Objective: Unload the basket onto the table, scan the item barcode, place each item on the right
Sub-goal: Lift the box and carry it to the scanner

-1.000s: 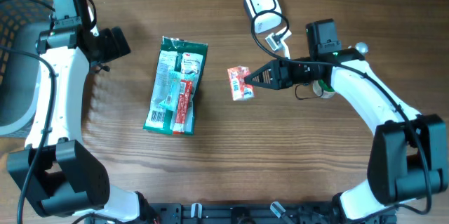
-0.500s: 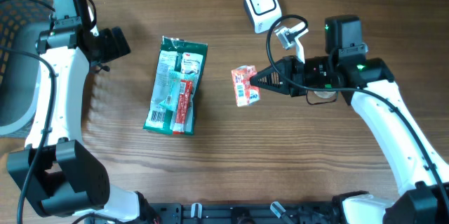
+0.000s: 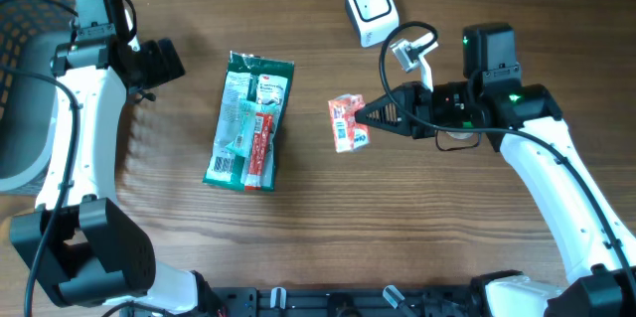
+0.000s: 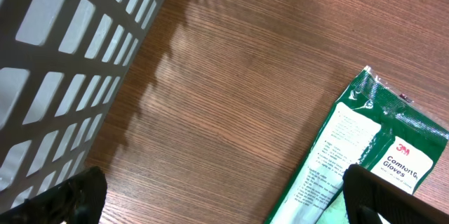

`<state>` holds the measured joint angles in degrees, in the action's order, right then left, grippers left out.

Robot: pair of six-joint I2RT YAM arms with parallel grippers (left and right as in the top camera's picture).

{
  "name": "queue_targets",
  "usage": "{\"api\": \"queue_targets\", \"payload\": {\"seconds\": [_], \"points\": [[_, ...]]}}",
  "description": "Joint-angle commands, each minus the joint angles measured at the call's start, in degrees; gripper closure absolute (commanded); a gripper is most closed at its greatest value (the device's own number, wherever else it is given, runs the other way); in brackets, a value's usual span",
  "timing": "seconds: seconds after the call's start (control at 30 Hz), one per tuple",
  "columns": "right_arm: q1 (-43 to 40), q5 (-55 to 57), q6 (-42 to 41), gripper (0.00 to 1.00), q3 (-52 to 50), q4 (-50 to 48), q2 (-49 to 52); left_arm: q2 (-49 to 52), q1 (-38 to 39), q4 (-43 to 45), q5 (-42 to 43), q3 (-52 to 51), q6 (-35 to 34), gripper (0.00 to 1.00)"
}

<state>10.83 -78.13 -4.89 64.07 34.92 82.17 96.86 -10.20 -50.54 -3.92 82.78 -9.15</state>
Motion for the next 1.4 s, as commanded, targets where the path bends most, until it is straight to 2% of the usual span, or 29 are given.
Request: {"api": "queue_targets", "payload": {"seconds": [0.0, 0.03, 0.17, 0.3, 0.4, 0.5, 0.63, 0.73, 0.8, 0.93, 1.0, 1.37], "points": [[1.0, 15.3, -2.9, 0.96, 0.0, 3.5, -1.0, -0.1, -0.2, 0.2, 0.5, 0.4, -0.1, 0.00], [2.2, 24.1, -2.9, 0.96, 0.0, 5.8, -1.0, -0.1, -0.2, 0.2, 0.5, 0.4, -0.1, 0.00], [7.4, 46.9, -4.5, 0.95, 0.0, 9.4, -1.0, -0.1, -0.2, 0.2, 0.5, 0.4, -0.1, 0.00], [11.8, 61.7, -5.9, 0.96, 0.0, 10.0, -1.0, -0.1, -0.2, 0.2, 0.5, 0.4, -0.1, 0.00], [12.2, 63.2, -6.3, 0.96, 0.9, 9.7, -1.0, -0.1, -0.2, 0.2, 0.5, 0.4, -0.1, 0.00], [12.2, 63.5, -9.6, 0.96, 6.1, 11.5, -1.0, -0.1, -0.2, 0.2, 0.5, 0.4, -0.1, 0.00], [12.2, 65.2, -8.6, 0.96, 21.7, 20.1, -0.5, -0.1, -0.2, 0.2, 0.5, 0.4, -0.1, 0.00], [12.2, 70.8, -7.2, 0.96, 38.3, 30.2, 3.4, -0.1, -0.2, 0.2, 0.5, 0.4, -0.1, 0.00], [12.2, 73.2, -6.8, 0.96, 44.4, 32.5, 5.9, -0.1, -0.2, 0.2, 0.5, 0.4, -0.1, 0.00], [12.2, 80.3, -1.9, 0.96, 45.4, 29.8, 9.5, -0.1, -0.2, 0.2, 0.5, 0.4, -0.1, 0.00], [12.2, 83.3, 2.1, 0.96, 45.3, 26.8, 12.9, -0.1, -0.2, 0.2, 0.5, 0.4, -0.1, 0.00], [12.5, 100.6, 12.7, 0.96, 45.3, 12.2, 32.1, -0.1, -0.2, 0.2, 0.5, 0.4, -0.1, 0.00]]}}
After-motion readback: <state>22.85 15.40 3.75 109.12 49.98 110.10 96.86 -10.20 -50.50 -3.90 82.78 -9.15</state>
